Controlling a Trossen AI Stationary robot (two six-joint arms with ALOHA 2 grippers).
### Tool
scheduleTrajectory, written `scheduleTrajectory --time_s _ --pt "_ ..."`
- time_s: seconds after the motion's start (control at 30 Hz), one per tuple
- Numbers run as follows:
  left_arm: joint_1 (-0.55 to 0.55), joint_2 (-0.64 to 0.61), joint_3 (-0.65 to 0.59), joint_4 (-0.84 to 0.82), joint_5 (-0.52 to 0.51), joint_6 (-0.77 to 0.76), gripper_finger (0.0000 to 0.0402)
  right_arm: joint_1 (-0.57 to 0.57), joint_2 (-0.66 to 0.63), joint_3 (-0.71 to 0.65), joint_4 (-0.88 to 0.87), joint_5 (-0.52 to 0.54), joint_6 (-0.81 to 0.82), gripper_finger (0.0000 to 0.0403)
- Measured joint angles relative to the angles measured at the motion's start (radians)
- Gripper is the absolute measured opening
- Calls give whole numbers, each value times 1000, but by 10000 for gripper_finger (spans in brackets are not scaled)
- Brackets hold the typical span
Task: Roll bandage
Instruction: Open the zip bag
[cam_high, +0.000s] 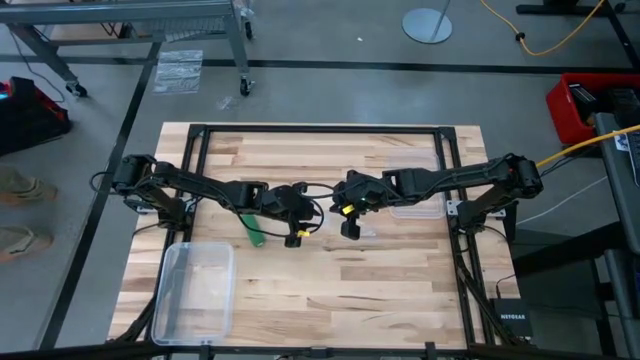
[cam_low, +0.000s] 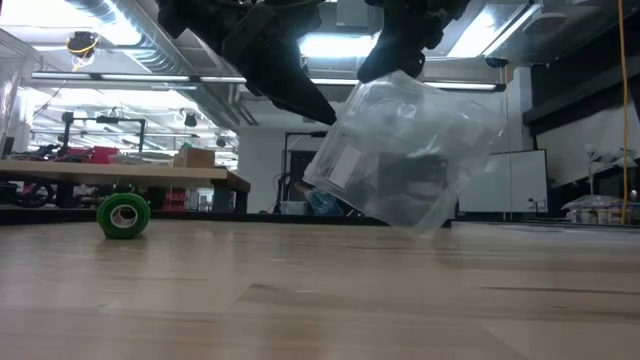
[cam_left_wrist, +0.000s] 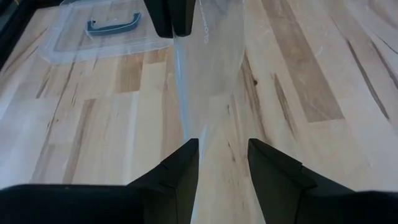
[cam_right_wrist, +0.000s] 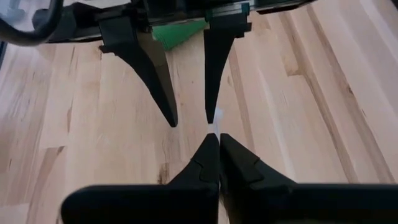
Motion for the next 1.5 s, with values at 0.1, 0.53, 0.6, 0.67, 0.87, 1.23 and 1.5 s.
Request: scheduleTrajectory --time_s 0.1,0.53,0.6,0.67,0.87,1.23,1.5 --pt "0 0 0 -2 -1 8 131 0 0 0 -1 0 0 1" --pt "0 0 1 -51 -5 3 131 0 0 0 -5 -2 0 1" --pt "0 0 1 -51 -12 4 130 0 0 0 -5 -2 0 1" --pt "0 0 1 -51 -17 4 131 0 0 0 -3 -6 0 1" --pt "0 0 1 -51 -19 3 131 0 0 0 18 -38 0 1" --pt "0 0 1 -50 -19 3 131 0 0 0 19 -35 0 1" --pt "-1 0 1 -49 -19 -7 131 0 0 0 19 -2 0 1"
